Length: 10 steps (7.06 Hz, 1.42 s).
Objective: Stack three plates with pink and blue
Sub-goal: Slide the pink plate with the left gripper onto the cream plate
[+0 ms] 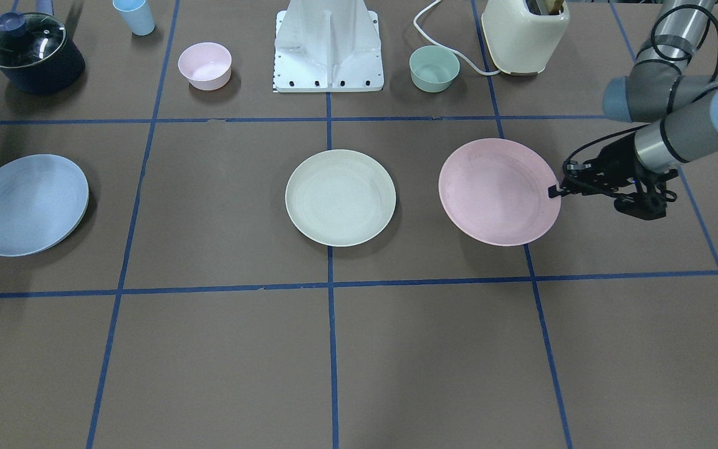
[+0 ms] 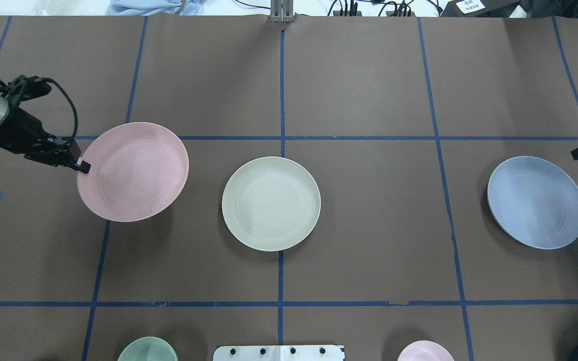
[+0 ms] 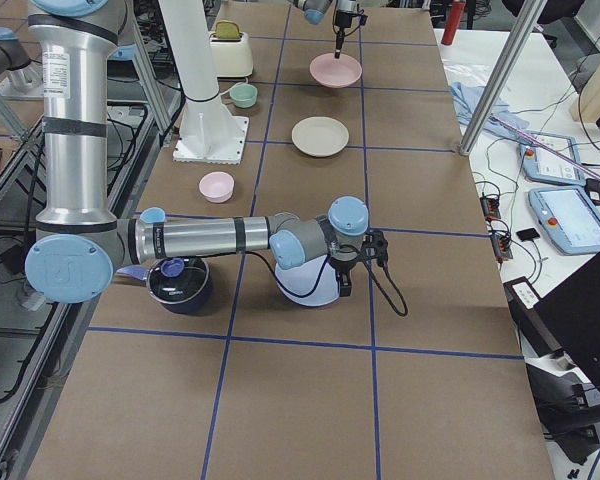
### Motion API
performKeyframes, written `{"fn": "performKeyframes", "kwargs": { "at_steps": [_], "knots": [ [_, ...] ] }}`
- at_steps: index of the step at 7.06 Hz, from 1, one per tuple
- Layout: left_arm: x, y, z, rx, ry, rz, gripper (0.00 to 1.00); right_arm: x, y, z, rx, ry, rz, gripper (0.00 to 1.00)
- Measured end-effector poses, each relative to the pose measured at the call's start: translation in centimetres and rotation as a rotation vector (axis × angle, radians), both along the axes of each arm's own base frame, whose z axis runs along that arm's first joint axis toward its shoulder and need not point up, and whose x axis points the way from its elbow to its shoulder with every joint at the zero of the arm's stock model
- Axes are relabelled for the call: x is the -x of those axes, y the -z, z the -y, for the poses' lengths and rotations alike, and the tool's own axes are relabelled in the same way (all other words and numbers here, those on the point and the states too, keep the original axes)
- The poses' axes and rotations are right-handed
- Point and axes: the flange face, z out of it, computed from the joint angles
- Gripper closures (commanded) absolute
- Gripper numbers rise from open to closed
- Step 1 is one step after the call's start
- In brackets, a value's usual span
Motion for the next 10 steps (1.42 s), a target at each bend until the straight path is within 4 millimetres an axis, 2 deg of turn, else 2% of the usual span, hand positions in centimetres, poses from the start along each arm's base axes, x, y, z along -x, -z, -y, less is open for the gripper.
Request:
{"fn": "performKeyframes", "kwargs": {
  "at_steps": [2,3,4,6,7,10],
  "knots": [
    [-8.0,8.2,-2.3,0.013,-0.040,-0.046,1.00,0.5,0.0,-0.1,-0.006,0.010,0.001,0.00],
    [-11.2,10.7,-3.2,0.007,-0.037,-0.052,1.00,0.5,0.0,0.0,-0.007,0.010,0.002,0.00],
    [-13.0,12.2,-3.5,-0.004,-0.026,-0.054,1.00,0.6,0.1,0.1,-0.010,0.011,0.003,0.00],
    [-16.1,13.4,-2.9,-0.023,-0.006,-0.043,1.00,0.7,0.3,0.2,-0.013,0.012,0.006,0.00],
    [-17.5,13.7,-3.1,-0.029,-0.008,-0.038,1.00,0.7,0.4,0.2,-0.014,0.012,0.008,0.00],
    [-20.0,13.4,-3.7,-0.031,-0.017,-0.021,1.00,0.7,0.6,0.3,-0.019,0.013,0.011,0.00]
  ]
}}
